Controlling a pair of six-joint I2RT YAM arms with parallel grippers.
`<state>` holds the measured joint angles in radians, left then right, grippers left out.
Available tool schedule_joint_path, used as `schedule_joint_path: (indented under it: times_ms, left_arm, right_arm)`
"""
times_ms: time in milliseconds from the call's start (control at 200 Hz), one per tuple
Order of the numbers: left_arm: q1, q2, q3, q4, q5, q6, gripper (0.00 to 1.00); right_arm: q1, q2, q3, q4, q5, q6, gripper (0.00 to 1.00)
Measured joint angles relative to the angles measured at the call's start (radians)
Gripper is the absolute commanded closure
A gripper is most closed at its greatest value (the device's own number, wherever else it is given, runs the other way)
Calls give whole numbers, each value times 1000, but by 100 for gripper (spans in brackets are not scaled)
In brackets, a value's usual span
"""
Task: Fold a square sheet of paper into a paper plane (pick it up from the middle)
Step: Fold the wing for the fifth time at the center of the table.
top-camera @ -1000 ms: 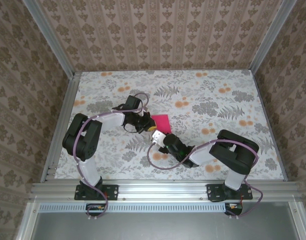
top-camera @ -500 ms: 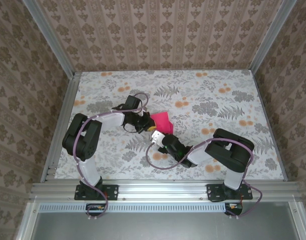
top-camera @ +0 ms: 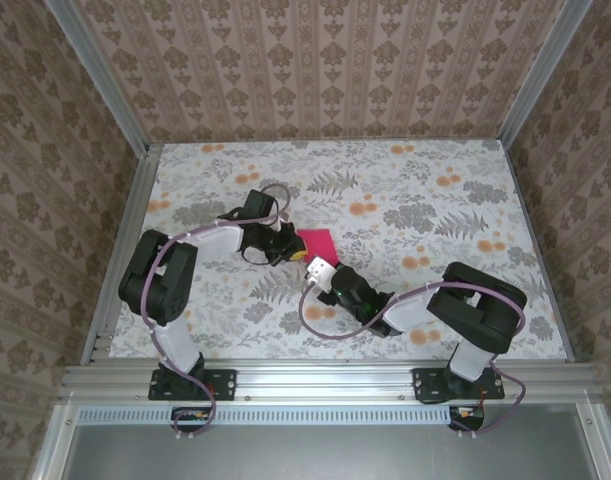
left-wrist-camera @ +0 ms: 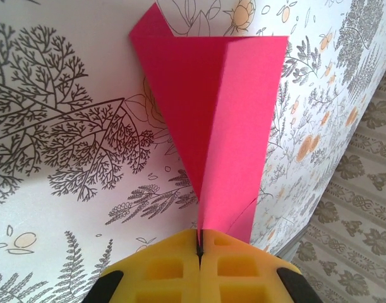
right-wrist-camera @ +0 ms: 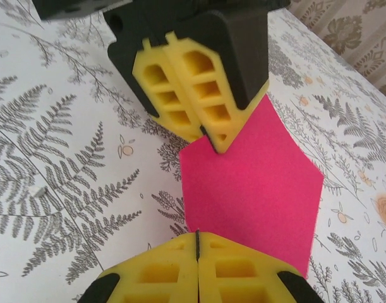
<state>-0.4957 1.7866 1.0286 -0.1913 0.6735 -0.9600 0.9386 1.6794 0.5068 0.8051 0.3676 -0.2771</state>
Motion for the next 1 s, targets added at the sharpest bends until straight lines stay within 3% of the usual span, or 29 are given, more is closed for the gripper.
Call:
schedule_joint_path:
  times_ms: [130, 240, 450, 570, 1000]
  left_arm:
    - [0, 0, -4, 0, 0, -7, 100]
    - [0, 0, -4, 0, 0, -10, 100]
    - [0, 0, -4, 0, 0, -14, 100]
    - [0, 0, -4, 1, 0, -14, 100]
    - [0, -2, -5, 0, 0, -14, 98]
  right_arm:
    - [-4, -25, -11, 0, -31, 22, 65]
    - [-5, -25, -11, -1, -47, 23, 54]
    - [-5, 19, 18, -2, -51, -6, 51]
    - [-5, 58, 54, -1, -48, -18, 57]
    - [-5, 97, 77, 6, 0, -37, 98]
